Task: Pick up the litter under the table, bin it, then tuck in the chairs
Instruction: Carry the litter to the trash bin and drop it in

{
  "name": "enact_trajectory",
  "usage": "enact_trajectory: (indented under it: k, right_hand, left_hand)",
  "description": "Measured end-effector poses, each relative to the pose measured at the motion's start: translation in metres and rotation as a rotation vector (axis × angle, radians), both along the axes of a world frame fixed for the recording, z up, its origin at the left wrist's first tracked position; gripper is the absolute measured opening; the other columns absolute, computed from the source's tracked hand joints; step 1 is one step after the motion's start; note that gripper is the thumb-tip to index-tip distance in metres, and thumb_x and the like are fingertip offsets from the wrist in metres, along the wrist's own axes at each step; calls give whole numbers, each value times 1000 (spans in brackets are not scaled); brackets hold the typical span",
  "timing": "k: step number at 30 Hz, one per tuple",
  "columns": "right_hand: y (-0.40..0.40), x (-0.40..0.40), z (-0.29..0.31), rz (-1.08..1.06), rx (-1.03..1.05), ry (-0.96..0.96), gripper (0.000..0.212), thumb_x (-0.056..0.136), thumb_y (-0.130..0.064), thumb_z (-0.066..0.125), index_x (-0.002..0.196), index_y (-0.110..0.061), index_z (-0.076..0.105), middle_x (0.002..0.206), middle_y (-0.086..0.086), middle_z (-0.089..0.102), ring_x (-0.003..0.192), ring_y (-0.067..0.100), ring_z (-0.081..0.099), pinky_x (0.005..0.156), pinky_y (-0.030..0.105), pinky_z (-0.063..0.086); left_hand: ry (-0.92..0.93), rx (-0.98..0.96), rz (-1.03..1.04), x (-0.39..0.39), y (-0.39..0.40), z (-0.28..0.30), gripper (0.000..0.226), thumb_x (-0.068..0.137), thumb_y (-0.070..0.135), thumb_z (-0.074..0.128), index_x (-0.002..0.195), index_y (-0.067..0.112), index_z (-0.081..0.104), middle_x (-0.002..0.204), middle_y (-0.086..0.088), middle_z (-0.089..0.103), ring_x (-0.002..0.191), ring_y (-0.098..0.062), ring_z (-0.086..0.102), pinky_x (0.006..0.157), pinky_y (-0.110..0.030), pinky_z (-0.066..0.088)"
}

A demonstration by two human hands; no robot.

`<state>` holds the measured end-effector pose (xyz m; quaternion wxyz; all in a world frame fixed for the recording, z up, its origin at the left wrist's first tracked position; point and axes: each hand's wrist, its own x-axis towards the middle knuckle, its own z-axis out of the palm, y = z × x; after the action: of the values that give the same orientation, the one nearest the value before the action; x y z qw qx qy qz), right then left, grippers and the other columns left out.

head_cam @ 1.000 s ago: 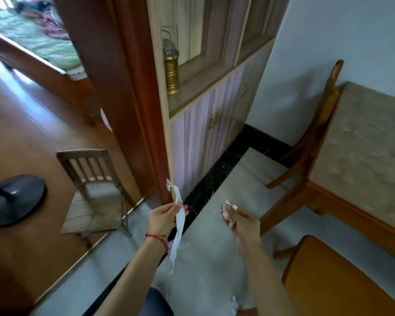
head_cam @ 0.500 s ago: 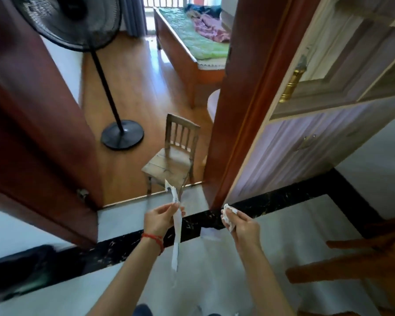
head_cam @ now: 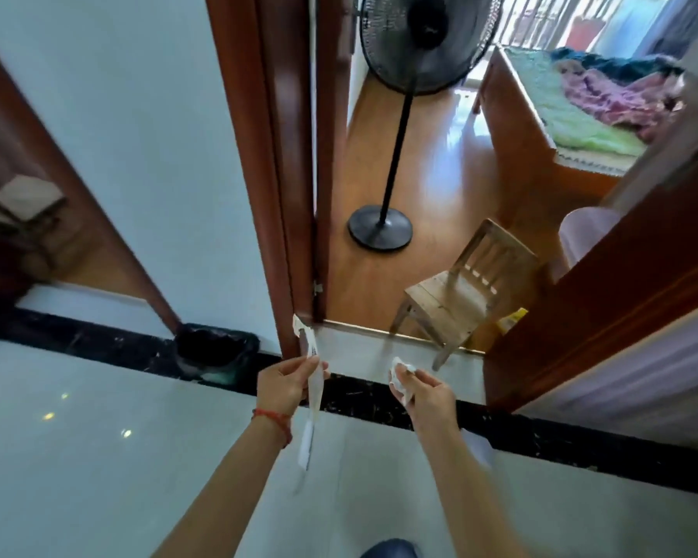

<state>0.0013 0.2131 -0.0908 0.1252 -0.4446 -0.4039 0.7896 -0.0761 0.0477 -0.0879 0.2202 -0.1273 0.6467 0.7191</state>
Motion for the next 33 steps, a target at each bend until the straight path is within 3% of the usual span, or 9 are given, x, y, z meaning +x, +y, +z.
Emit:
enact_trajectory:
  k: [3,5,8,11,14,17,23,29,33]
  right_hand:
    - [-63,-22,-2,80,-38,11,7,76,4,66,70,0,65,66,10,67,62,19,67,59,24,54]
    - [-104,-36,-2,119,-67,-3,9,76,5,65,68,1,64,68,13,64,66,24,64,50,20,54]
    - [-159,-54,-3,153,-88,9,25,75,9,64,53,-3,64,58,11,64,50,17,65,46,19,53]
    - [-201,-70,-2,272,-61,19,25,76,5,65,54,-6,69,54,6,68,51,13,66,48,18,53]
    - [-228,-88,-5,378,-28,9,11,75,1,68,66,-3,70,60,5,70,58,13,67,53,18,53]
    - [-245,-113,-10,455,-20,6,6,77,-1,67,72,-2,70,63,4,70,59,12,66,60,20,53]
    - [-270,-177,-27,540,-34,9,7,77,-3,68,70,-1,68,54,1,65,58,13,63,77,28,45]
    - [-285,-250,-43,544,-54,-15,19,74,-3,71,56,-3,67,52,4,61,56,13,63,75,29,48]
    - [-281,-289,-51,535,-62,-30,16,74,-6,72,59,-7,67,52,1,63,60,11,65,78,30,45]
  left_hand:
    - [7,-13,75,-11,-71,-2,12,81,10,63,72,8,70,61,1,72,69,-23,67,71,-35,55]
    - [4,-30,137,-15,-115,-3,12,81,11,63,72,7,70,67,-5,72,70,-23,67,73,-34,56]
    - [-3,-43,237,-21,-171,-3,11,81,11,64,73,5,70,77,-16,71,68,-21,68,69,-30,58]
    - [-19,-35,325,-30,-215,-3,11,80,11,65,75,3,70,81,-16,70,75,-27,67,71,-32,56]
    - [-23,-29,391,-40,-247,-4,12,81,11,64,71,8,70,81,-14,70,75,-25,68,65,-26,56]
    - [-42,-22,445,-52,-269,-8,12,80,11,65,71,9,70,82,-13,71,74,-23,69,67,-28,56]
    - [-61,-34,493,-99,-300,-20,10,80,12,66,79,3,71,81,-12,72,70,-19,71,62,-22,57]
    - [-83,-91,499,-165,-317,-26,10,80,11,65,74,7,71,81,-12,72,76,-25,70,63,-23,58]
    - [-98,-94,485,-210,-314,-31,10,81,10,65,79,2,70,78,-10,72,69,-21,71,59,-22,58]
